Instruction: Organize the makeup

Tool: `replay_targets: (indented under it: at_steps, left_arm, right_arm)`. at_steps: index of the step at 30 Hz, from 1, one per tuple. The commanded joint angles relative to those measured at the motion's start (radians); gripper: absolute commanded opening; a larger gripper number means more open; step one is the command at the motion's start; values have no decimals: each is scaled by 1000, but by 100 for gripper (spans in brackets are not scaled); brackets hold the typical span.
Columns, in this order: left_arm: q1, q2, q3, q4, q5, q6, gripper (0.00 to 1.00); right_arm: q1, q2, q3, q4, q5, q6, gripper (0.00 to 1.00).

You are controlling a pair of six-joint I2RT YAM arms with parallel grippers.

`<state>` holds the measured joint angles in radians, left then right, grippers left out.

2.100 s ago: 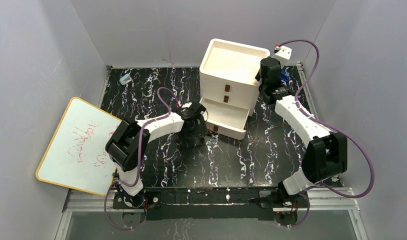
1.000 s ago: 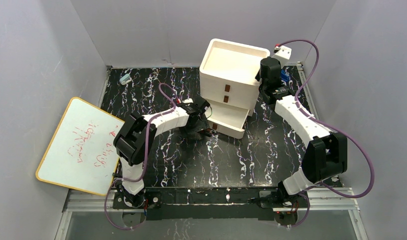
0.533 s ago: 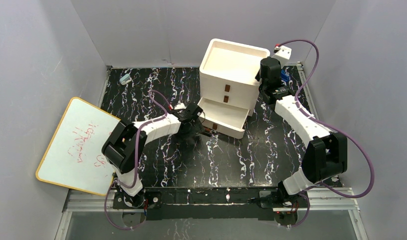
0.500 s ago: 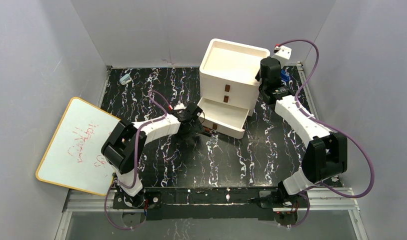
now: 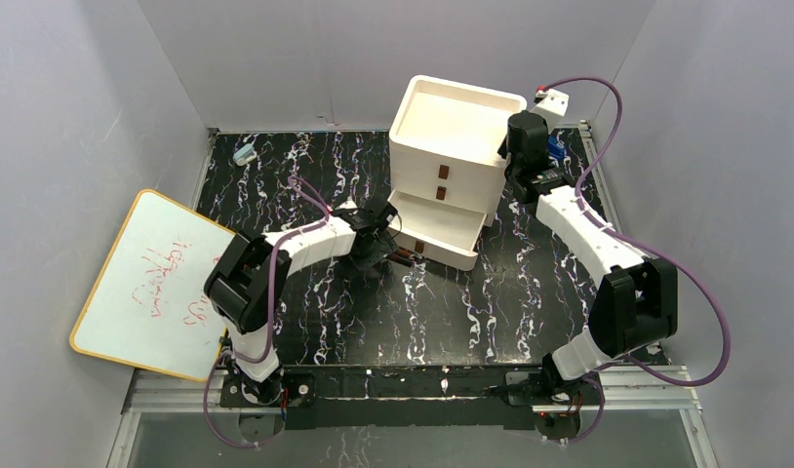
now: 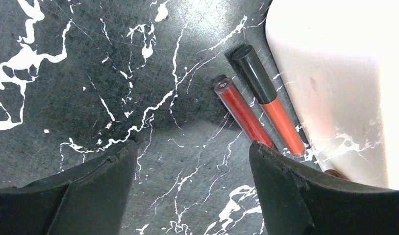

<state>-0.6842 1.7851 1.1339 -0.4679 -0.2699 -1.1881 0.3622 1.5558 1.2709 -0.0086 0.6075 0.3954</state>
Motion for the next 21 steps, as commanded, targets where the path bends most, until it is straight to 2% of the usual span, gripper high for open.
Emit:
replay_targets:
  at_steps: [1,9,14,16,21]
  left_arm:
    - [1,71,11,-45,11,-100,82]
    - [2,108,60,-35,13,-177,84]
    - [1,171,141,-185,16,-252,85]
    - [2,188,164,-222,30,-267,79]
    - [0,164,120,-197,54,-331,65]
  right_arm:
    - [61,148,-127,-446,-239,13,1]
    - [61,148,-129,-442,-241,11,1]
    - [60,145,-132,-440,-239,12,1]
    - [61,145,-133,-439,-239,13,1]
    - [60,146,-133,-439,-240,14,1]
